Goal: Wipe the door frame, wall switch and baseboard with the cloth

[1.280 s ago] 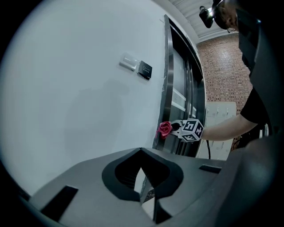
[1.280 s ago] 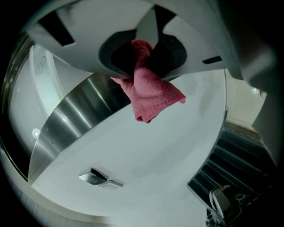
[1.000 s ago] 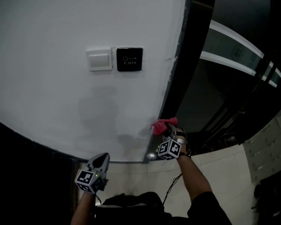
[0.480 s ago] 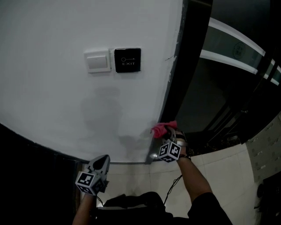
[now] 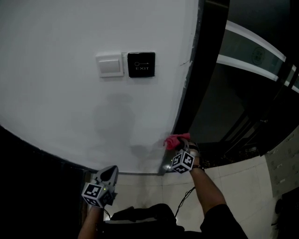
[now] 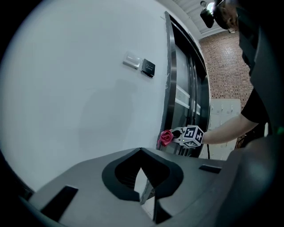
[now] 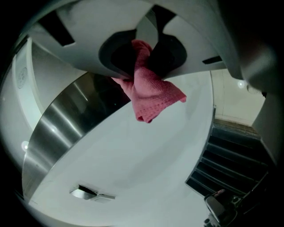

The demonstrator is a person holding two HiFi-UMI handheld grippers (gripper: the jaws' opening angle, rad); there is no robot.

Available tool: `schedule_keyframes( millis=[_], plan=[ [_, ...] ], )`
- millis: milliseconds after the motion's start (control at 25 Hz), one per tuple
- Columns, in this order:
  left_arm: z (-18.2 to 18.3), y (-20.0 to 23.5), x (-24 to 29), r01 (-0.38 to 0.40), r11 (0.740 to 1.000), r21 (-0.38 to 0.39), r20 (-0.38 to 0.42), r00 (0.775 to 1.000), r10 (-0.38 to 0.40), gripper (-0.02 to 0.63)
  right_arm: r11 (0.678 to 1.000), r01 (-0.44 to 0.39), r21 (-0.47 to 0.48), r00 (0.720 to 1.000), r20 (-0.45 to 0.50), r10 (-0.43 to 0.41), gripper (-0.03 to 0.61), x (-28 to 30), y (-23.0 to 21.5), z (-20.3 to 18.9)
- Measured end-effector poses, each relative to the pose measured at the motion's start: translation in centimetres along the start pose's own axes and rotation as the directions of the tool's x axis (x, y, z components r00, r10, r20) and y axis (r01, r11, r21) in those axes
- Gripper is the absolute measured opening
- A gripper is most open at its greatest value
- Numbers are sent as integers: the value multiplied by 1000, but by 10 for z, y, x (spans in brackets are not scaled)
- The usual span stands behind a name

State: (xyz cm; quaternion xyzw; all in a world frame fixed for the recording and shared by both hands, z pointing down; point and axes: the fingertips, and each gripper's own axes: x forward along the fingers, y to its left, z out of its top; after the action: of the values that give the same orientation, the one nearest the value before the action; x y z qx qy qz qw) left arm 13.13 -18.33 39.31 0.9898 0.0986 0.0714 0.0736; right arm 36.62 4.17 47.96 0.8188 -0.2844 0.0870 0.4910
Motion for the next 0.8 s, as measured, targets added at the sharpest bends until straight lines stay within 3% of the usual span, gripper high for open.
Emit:
schedule_keyframes(
  millis=[160,360,560,800],
  plan=[
    [1,1,-4,-6,1000,5,0,1000,6,-8,997,-66,30,996,-55,68,58,7,11,-10],
    [5,-4,-7,5,1000,12,13,1000,-6,-8,975,-198,104,961,-174,214,58,14,29,-24],
    [6,-8,-14,17,1000,9,27,999,-17,-8,946,-238,222,949,-156,275,58,3,36,-21],
    [6,-9,-14,44,999,-9,44,998,-44,-8,939,-278,201,946,-113,304,58,-23,34,-5]
  ],
)
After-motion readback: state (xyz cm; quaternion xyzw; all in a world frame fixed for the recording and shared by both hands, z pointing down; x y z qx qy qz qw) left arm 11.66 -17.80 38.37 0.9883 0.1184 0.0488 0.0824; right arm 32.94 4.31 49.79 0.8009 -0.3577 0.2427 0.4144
